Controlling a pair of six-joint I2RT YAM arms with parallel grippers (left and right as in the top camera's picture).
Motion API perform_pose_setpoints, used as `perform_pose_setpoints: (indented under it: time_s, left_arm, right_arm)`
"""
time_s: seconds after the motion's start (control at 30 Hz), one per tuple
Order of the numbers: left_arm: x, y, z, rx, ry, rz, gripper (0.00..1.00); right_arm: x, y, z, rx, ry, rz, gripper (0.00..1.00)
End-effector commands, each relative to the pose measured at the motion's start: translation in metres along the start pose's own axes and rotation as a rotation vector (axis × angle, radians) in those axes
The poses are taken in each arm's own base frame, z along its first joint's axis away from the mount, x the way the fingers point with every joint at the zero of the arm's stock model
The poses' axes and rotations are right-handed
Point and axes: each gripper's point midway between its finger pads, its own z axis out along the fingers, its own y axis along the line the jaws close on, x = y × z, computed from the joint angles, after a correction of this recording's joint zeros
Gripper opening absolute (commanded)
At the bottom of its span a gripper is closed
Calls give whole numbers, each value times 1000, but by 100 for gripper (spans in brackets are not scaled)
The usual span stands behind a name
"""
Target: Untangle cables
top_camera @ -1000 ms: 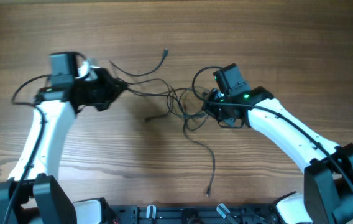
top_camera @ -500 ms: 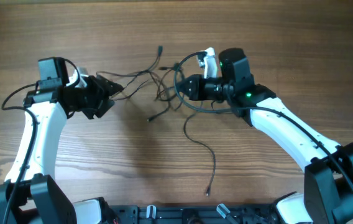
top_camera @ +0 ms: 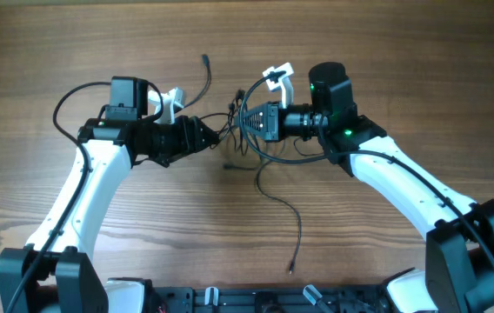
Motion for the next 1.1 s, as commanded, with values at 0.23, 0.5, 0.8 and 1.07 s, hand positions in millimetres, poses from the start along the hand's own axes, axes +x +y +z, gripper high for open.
perform_pose_setpoints:
  time_s: [0.23,0.5,0.8,1.07]
  left_arm:
    - [-2,-11,0,10,-17,99,70]
    - [-4,-4,0,-33,-28,95,7]
    - [0,25,-3,-192,-27,59,4]
    - [0,25,-3,-191,-27,51,24]
  right_arm:
    - [-23,51,-5,-227,-30,-6,4]
    - [-4,-63,-9,321,-112,260,4]
    - [81,-194,-159,1211,-107,636,40]
    - [59,-147,-97,656,63,443,64]
